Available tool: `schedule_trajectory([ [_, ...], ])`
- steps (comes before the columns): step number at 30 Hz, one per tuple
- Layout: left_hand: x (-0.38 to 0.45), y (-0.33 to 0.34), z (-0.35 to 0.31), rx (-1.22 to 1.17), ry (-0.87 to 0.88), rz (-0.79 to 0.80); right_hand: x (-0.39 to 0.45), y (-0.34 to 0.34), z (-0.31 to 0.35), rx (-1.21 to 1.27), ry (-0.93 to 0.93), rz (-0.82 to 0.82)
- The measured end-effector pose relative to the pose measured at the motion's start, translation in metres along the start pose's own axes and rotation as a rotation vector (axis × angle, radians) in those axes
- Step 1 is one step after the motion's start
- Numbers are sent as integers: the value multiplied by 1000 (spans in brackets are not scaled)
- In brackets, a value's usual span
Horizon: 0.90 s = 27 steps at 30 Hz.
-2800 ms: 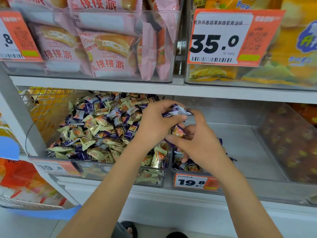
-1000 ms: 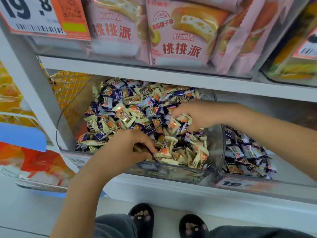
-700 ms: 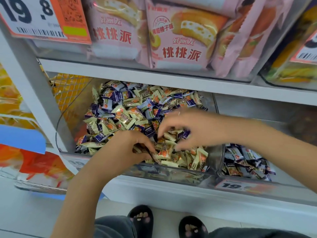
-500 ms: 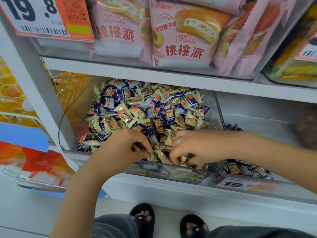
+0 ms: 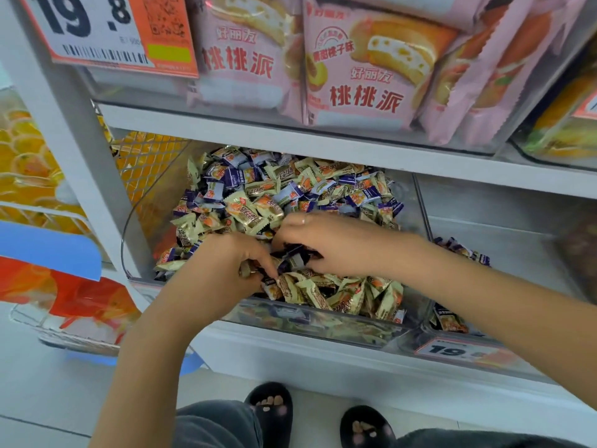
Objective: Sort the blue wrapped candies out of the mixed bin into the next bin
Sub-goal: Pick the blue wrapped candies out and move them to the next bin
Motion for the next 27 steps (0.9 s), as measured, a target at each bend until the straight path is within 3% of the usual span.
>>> schedule_trajectory([
  [4,0,-3,11,27,-55,-10,2,3,-14,91,84,20],
  [11,6,5,6,119,-27,18,10,7,0,-125,47,5],
  [19,11,19,11,345,-119,128,5,16,-4,-65,185,81],
  [23,11,16,13,289,-103,71,10,19,-2,-122,176,47],
  [27,8,3,11,70,-90,-28,14,18,-3,-40,162,52],
])
Point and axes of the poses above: each hand's wrist, its own x-axis towards the middle knuckle, its own y-axis out of the palm, z = x × y, the point moved 6 cm from there along x, towards the middle knuckle, and after that the axes turned 6 degrees about -x, right-handed, at the moved point
